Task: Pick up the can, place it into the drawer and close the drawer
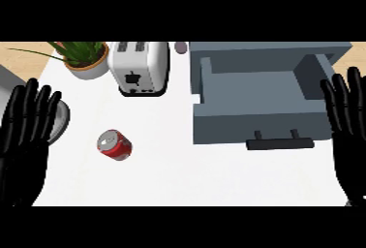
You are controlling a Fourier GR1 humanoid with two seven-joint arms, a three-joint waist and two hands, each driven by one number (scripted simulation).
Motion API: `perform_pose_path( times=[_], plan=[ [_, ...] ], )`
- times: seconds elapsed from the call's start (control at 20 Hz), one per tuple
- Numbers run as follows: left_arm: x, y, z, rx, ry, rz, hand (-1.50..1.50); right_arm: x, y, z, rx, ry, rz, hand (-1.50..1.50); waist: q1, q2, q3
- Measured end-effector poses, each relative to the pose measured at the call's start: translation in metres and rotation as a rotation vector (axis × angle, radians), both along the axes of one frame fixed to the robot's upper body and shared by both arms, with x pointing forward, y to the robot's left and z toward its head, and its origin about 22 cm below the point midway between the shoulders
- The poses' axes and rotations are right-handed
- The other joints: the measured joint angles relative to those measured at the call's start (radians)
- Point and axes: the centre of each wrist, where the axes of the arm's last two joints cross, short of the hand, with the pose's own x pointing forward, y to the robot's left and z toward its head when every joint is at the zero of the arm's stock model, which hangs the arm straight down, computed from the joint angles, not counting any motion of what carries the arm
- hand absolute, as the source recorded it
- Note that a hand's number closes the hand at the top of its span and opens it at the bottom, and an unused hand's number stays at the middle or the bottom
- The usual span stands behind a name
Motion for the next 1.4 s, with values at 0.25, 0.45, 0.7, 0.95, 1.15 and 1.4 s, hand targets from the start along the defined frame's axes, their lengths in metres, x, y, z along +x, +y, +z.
perform_pose_path(
  times=[0.25,0.45,0.7,0.95,1.15,1.4],
  plan=[
    [0.006,-0.016,0.006,0.008,-0.042,-0.128,-1.5,-0.004,-0.007,-0.004,-0.009,0.005,-0.041,-1.5,0.019,0.012,-0.007],
    [0.005,-0.017,-0.005,0.048,0.124,-0.143,-1.5,-0.004,-0.015,-0.019,0.004,0.18,-0.112,-1.5,0.023,0.017,-0.008],
    [0.004,-0.023,-0.006,0.079,0.266,-0.13,-1.5,-0.013,-0.018,-0.03,0.011,0.314,-0.165,-1.5,0.026,0.017,-0.009],
    [-0.006,-0.026,-0.001,0.088,0.314,-0.124,-1.5,-0.03,-0.029,-0.035,0.013,0.359,-0.18,-1.5,0.028,0.016,-0.009],
    [-0.015,-0.027,0.005,0.06,0.336,-0.11,-1.5,-0.031,-0.032,-0.042,0.014,0.372,-0.185,-1.5,0.03,0.016,-0.009],
    [-0.014,-0.019,0.006,0.043,0.356,-0.079,-1.5,-0.037,-0.041,-0.046,0.014,0.374,-0.187,-1.5,0.03,0.016,-0.01]
  ],
)
